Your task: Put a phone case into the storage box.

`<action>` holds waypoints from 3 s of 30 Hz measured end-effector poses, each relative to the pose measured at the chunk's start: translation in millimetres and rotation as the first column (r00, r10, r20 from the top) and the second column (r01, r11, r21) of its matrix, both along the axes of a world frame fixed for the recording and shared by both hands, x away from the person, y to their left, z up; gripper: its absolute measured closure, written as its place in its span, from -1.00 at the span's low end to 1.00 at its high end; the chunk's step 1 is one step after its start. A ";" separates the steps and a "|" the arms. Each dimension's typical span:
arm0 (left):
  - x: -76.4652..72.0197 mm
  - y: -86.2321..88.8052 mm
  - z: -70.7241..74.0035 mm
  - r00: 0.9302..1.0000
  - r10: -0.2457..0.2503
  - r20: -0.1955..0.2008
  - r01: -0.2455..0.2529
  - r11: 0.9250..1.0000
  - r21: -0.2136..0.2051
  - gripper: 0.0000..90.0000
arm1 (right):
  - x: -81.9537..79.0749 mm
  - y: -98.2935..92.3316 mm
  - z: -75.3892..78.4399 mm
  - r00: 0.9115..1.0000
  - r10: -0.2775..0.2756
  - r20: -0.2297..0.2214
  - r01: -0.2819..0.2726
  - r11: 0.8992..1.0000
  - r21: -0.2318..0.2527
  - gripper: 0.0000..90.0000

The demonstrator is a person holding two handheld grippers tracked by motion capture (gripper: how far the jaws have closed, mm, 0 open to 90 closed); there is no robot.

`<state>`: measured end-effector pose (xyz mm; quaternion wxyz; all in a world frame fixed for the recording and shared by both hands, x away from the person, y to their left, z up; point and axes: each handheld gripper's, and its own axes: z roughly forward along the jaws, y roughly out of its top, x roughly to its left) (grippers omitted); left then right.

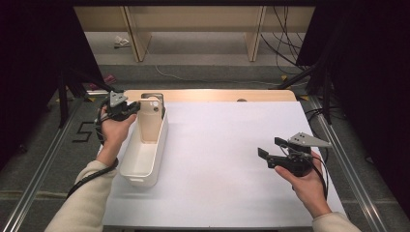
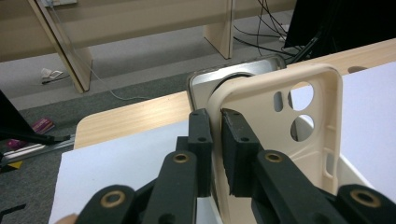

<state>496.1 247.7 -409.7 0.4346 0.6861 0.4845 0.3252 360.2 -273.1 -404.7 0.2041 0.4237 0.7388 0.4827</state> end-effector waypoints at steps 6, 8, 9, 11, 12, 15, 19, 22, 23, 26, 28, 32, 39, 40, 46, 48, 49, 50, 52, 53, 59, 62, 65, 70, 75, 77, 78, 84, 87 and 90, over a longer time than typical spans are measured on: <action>2.6 -1.0 -3.2 1.000 0.002 -0.001 -0.002 1.000 0.013 0.78 | 0.1 -0.1 -0.2 1.000 -0.001 -0.001 0.001 1.000 0.000 -0.52; 3.4 -1.7 -3.7 1.000 0.001 0.001 -0.001 1.000 0.018 0.77 | 0.0 -0.2 -0.2 1.000 -0.001 0.000 0.001 1.000 0.001 -0.52; 3.7 -2.1 -3.9 1.000 0.002 0.001 -0.002 1.000 0.018 0.77 | 0.0 -0.1 -0.2 1.000 -0.001 0.000 0.001 1.000 0.001 -0.52; 4.1 -2.5 -3.8 1.000 0.004 0.001 -0.004 1.000 0.020 0.77 | -0.1 0.0 -0.2 1.000 0.000 0.000 0.000 1.000 0.001 -0.52; 4.2 -2.5 -3.6 1.000 0.003 0.002 -0.003 1.000 0.022 0.77 | 0.0 0.0 -0.2 1.000 0.000 0.000 0.000 1.000 0.000 -0.52; 3.4 -3.0 -2.4 1.000 0.000 0.006 0.000 1.000 0.023 0.76 | 0.1 -0.2 -0.3 1.000 -0.001 -0.002 0.001 1.000 0.002 -0.52; 0.6 -3.8 0.0 1.000 -0.005 0.015 0.005 1.000 0.018 0.70 | 0.0 -0.1 -0.3 1.000 -0.001 -0.004 0.001 1.000 0.001 -0.52; -2.5 -4.0 2.3 1.000 -0.007 0.023 0.006 1.000 0.018 0.63 | 0.0 0.1 -0.4 1.000 -0.002 -0.004 0.002 1.000 -0.001 -0.52; -3.7 -4.3 3.1 1.000 -0.007 0.025 0.007 1.000 0.018 0.59 | 0.0 0.0 -0.4 1.000 -0.002 -0.003 0.002 1.000 -0.001 -0.52; -8.6 -5.5 6.6 1.000 -0.013 0.025 0.012 1.000 0.015 0.45 | 0.2 -0.2 -0.6 1.000 -0.004 -0.004 0.004 1.000 0.001 -0.52; -12.5 -5.8 9.3 0.999 -0.011 0.032 0.011 1.000 0.010 0.37 | 0.1 -0.1 -0.5 1.000 -0.003 -0.003 0.003 1.000 0.000 -0.52; -19.2 -5.5 15.6 1.000 -0.030 0.006 0.030 0.999 -0.021 0.21 | 0.2 -0.2 -0.6 1.000 -0.002 -0.004 0.002 1.000 0.001 -0.52; -34.5 -7.2 24.8 0.996 -0.090 0.005 0.090 0.995 -0.045 -0.08 | 0.7 -0.5 -1.3 1.000 0.002 -0.005 -0.002 1.000 0.004 -0.52; -37.0 -7.1 25.6 0.995 -0.100 0.014 0.101 0.994 -0.045 -0.08 | 0.7 -0.5 -1.3 1.000 0.003 -0.005 -0.003 1.000 0.004 -0.52; -51.1 -8.7 30.0 0.993 -0.121 0.014 0.121 0.991 -0.051 -0.37 | 0.6 -0.3 -1.4 1.000 0.005 -0.007 -0.005 1.000 0.004 -0.52; -55.7 -10.0 30.7 0.991 -0.136 0.013 0.137 0.989 -0.051 -0.44 | 0.6 -0.2 -1.3 1.000 0.006 -0.008 -0.006 1.000 0.004 -0.52; -58.0 -10.5 31.1 0.989 -0.145 0.014 0.146 0.988 -0.053 -0.44 | 0.5 -0.1 -1.4 1.000 0.006 -0.009 -0.006 1.000 0.004 -0.52; -60.3 -10.9 31.7 0.988 -0.153 0.014 0.153 0.987 -0.057 -0.45 | 0.5 -0.1 -1.4 1.000 0.006 -0.009 -0.006 1.000 0.004 -0.52; -64.3 -12.2 32.6 0.986 -0.165 0.009 0.166 0.985 -0.054 -0.52 | 0.6 -0.4 -1.2 1.000 0.006 -0.007 -0.006 1.000 0.004 -0.52; -66.5 -12.9 33.0 0.985 -0.171 0.008 0.172 0.984 -0.044 -0.56 | 0.7 -0.4 -1.3 1.000 0.005 -0.006 -0.005 1.000 0.004 -0.52; -81.7 -19.2 30.8 0.979 -0.202 -0.006 0.202 0.977 -0.062 -0.73 | 0.9 -1.1 -1.1 1.000 0.007 -0.005 -0.007 1.000 0.008 -0.53; -89.2 -22.4 27.6 0.973 -0.228 -0.019 0.226 0.970 -0.086 -0.78 | 0.1 -2.3 -1.5 1.000 0.007 -0.008 -0.007 1.000 0.007 -0.53; -96.6 -24.8 26.4 0.968 -0.248 -0.022 0.245 0.965 -0.097 -0.83 | -1.4 -5.1 -1.2 1.000 0.005 -0.006 -0.005 1.000 0.009 -0.53; -108.4 -27.4 27.1 0.961 -0.276 -0.009 0.273 0.956 -0.107 -0.87 | -3.5 -9.5 -1.5 1.000 0.005 -0.006 -0.005 1.000 0.008 -0.54; -119.6 -29.8 23.8 0.953 -0.304 -0.002 0.302 0.946 -0.118 -0.88 | -4.8 -10.4 -2.1 1.000 0.007 -0.009 -0.007 1.000 0.007 -0.54; -123.2 -30.9 22.1 0.949 -0.315 0.004 0.313 0.943 -0.115 -0.88 | -4.8 -10.4 -2.3 1.000 0.010 -0.009 -0.010 1.000 0.007 -0.54; -124.6 -31.1 21.6 0.948 -0.318 0.009 0.317 0.942 -0.110 -0.88 | -4.8 -10.3 -2.4 1.000 0.011 -0.009 -0.011 1.000 0.005 -0.54; -132.2 -31.4 18.5 0.946 -0.323 0.028 0.324 0.940 -0.108 -0.89 | -5.3 -9.5 -2.5 1.000 0.020 -0.012 -0.020 1.000 0.001 -0.55; -136.0 -32.7 15.7 0.943 -0.331 0.035 0.333 0.939 -0.092 -0.89 | -5.6 -9.6 -2.6 1.000 0.022 -0.012 -0.022 1.000 0.001 -0.55; -139.1 -33.0 13.8 0.939 -0.341 0.044 0.344 0.935 -0.083 -0.90 | -6.0 -9.9 -2.7 1.000 0.023 -0.013 -0.023 1.000 0.001 -0.55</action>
